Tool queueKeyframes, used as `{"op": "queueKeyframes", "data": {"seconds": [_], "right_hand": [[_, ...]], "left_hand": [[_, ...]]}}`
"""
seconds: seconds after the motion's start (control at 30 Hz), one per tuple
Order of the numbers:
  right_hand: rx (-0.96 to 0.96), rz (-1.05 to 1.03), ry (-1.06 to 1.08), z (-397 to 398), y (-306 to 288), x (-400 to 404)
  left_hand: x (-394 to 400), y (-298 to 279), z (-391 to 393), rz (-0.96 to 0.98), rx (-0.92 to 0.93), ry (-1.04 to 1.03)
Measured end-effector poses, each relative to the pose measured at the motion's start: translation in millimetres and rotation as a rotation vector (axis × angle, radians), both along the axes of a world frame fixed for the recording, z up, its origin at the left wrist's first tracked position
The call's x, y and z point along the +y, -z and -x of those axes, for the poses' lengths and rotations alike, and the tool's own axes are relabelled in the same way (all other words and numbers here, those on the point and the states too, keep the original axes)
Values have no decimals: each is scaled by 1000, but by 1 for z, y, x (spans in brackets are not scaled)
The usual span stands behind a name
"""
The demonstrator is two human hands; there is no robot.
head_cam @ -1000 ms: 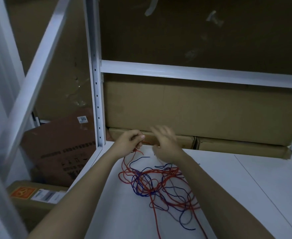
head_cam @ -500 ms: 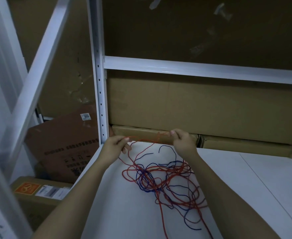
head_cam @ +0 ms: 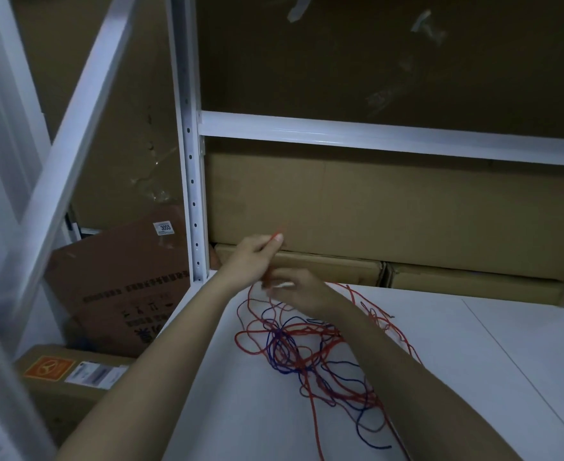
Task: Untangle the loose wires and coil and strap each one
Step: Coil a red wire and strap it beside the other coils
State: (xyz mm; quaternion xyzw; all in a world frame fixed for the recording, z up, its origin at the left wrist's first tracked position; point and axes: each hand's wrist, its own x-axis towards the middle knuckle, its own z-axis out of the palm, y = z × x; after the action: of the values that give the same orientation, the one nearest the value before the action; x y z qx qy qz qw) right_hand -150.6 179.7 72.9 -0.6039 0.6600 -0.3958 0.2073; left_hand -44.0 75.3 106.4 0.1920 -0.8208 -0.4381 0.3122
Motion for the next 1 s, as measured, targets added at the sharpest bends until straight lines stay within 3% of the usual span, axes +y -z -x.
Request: {"op": "queueKeyframes", "data": {"seconds": [0.13, 0.2, 0.4, 0.47, 0.57, 0.63, 0.73, 0.8, 0.87, 1.0], "right_hand": [[-190, 81, 91, -4, 1, -2], [-191, 181, 179, -1, -6, 0], [-109, 294, 188, 0, -69, -11], [-123, 363, 206, 1, -98, -15], [-237, 521, 258, 3, -153, -16], [-276, 592, 233, 2, -191, -15], [-172, 616, 180, 4, -220, -6], [-4, 558, 206, 13, -214, 1], [1, 491, 222, 21, -193, 2], [-63, 340, 234, 14, -128, -1]], "left_hand": [[-9, -14, 2, -85, 190, -166], [-20, -18, -4, -10, 224, -267], [-24, -43, -4, 373, -89, -204], [-20, -61, -3, 418, -86, -144], [-11, -100, 0, 254, 161, 26], [-6, -129, 4, 144, 317, 36], [1, -165, 3, -52, 452, 108], [3, -175, 0, -296, 523, 251], [10, -175, -3, -479, 569, 373], [21, -157, -1, -561, 607, 429]]}}
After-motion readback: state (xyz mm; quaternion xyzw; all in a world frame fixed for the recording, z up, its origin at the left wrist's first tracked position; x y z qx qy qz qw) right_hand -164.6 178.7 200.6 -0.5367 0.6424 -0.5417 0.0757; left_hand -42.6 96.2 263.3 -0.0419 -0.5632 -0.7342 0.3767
